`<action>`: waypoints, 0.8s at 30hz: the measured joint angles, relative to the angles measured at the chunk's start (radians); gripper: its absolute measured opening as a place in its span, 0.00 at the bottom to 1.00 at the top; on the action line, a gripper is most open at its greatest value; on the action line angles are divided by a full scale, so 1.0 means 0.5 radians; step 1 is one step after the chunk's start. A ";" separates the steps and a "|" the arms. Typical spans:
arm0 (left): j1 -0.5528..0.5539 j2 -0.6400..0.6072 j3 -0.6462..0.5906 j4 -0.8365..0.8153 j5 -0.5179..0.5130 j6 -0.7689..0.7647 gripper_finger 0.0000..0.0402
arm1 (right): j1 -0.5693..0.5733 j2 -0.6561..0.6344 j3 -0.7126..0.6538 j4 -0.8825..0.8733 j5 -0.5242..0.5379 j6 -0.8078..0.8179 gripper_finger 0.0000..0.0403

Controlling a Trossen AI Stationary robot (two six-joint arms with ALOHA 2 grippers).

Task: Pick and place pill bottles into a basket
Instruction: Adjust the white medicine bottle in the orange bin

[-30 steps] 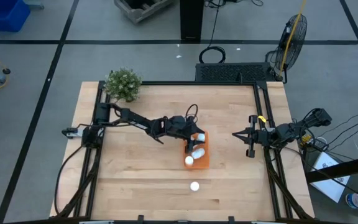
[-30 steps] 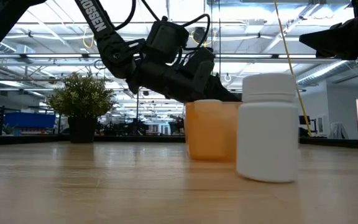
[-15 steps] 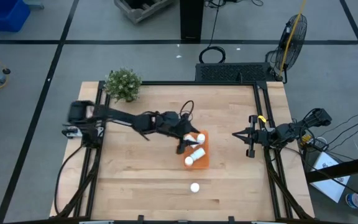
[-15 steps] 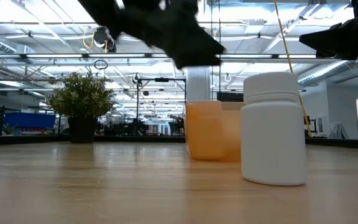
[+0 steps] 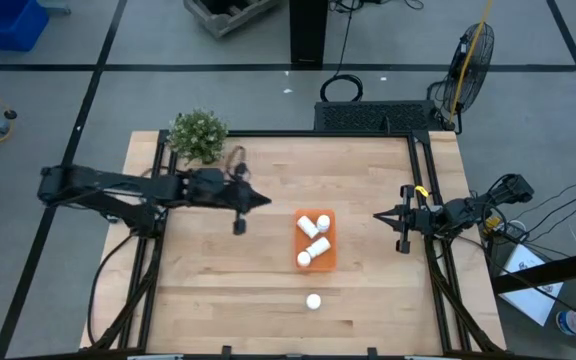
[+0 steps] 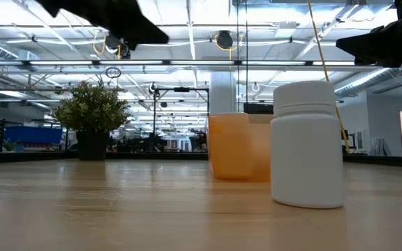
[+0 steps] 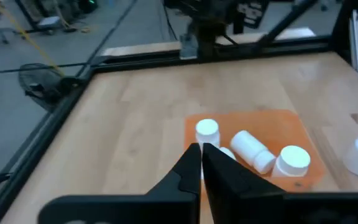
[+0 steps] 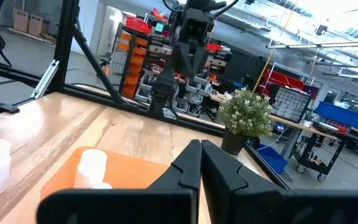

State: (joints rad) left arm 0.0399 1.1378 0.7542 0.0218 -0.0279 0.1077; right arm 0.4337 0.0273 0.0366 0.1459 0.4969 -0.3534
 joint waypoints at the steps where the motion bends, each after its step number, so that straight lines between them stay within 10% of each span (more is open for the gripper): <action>1: 0.021 -0.067 -0.042 -0.001 -0.007 -0.014 0.07 | 0.000 0.000 0.000 0.000 0.000 0.000 0.01; 13: 0.340 -0.654 -0.589 0.427 0.282 -0.036 0.01 | 0.000 0.002 0.000 0.066 -0.029 0.042 0.01; 17: 0.400 -0.701 -0.745 0.657 0.410 -0.059 0.06 | 0.000 0.002 0.000 0.367 -0.330 0.538 0.01; 24: 0.464 -0.707 -0.810 0.703 0.499 -0.057 0.09 | 0.000 0.000 0.000 0.908 -0.367 0.364 0.01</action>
State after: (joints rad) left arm 0.2717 0.7841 0.3490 0.3732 0.2216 0.0794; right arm 0.4339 0.0273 0.0364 0.5997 0.3134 -0.1717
